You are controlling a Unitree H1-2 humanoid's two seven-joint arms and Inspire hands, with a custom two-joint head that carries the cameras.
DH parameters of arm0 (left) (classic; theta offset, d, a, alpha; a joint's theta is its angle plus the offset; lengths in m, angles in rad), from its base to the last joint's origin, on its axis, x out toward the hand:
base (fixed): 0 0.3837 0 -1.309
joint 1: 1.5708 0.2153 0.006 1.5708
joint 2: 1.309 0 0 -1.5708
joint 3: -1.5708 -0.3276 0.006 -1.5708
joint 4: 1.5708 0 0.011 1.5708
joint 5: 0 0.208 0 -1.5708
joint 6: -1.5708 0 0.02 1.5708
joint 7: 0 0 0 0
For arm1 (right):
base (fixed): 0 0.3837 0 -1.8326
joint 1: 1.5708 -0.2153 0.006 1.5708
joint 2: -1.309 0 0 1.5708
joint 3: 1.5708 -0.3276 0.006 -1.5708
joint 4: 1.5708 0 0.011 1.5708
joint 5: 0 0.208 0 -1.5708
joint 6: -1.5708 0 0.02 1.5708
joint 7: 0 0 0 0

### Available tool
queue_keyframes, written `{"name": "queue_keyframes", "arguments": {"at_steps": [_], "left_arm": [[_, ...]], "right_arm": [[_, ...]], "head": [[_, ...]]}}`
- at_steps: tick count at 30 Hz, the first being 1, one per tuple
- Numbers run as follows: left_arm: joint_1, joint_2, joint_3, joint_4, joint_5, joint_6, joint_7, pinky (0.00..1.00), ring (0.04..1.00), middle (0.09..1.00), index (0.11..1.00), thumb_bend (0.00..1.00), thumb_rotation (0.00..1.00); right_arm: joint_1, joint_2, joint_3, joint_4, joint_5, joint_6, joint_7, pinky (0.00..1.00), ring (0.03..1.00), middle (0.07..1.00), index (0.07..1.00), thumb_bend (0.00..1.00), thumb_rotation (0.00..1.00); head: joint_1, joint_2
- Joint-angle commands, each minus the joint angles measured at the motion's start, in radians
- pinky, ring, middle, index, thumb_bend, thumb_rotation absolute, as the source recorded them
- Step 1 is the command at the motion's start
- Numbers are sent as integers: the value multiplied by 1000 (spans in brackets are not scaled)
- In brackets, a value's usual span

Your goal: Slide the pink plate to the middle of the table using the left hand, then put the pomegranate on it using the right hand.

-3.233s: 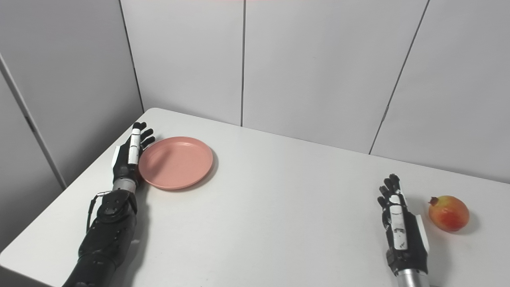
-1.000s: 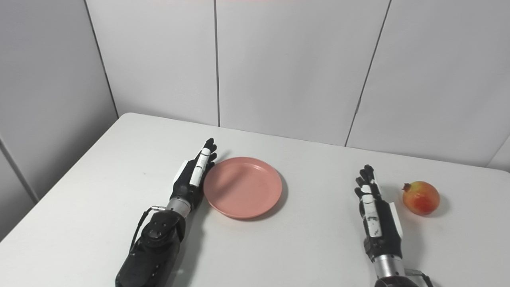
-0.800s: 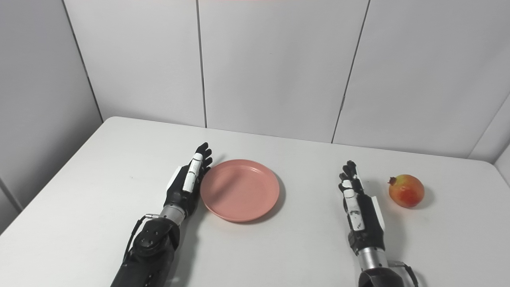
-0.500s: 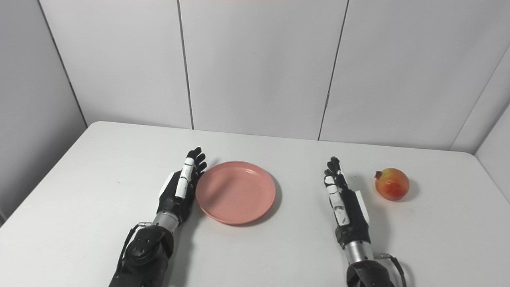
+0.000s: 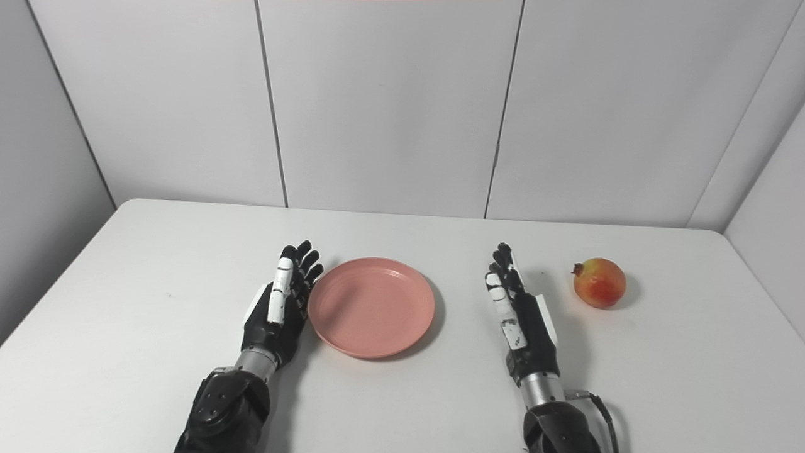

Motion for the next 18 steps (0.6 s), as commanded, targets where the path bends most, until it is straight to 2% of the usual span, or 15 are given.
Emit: {"name": "queue_keyframes", "arguments": {"at_steps": [1,5,18], "left_arm": [[-9,-11,-18,-17,0,-13,-32,1000,1000,1000,1000,593,1000],[-7,-12,-26,-4,-4,-35,-54,1000,1000,1000,1000,589,1000],[-6,-12,-44,13,13,-66,-60,1000,1000,1000,1000,588,1000]], "right_arm": [[-1,10,4,-3,6,2,1,1000,1000,1000,1000,665,882],[-1,9,7,-1,4,-2,1,1000,1000,1000,1000,660,891],[1,11,9,-5,16,11,7,1000,1000,1000,1000,681,875]], "head": [[0,-2],[-1,-2],[-6,-1]]}}
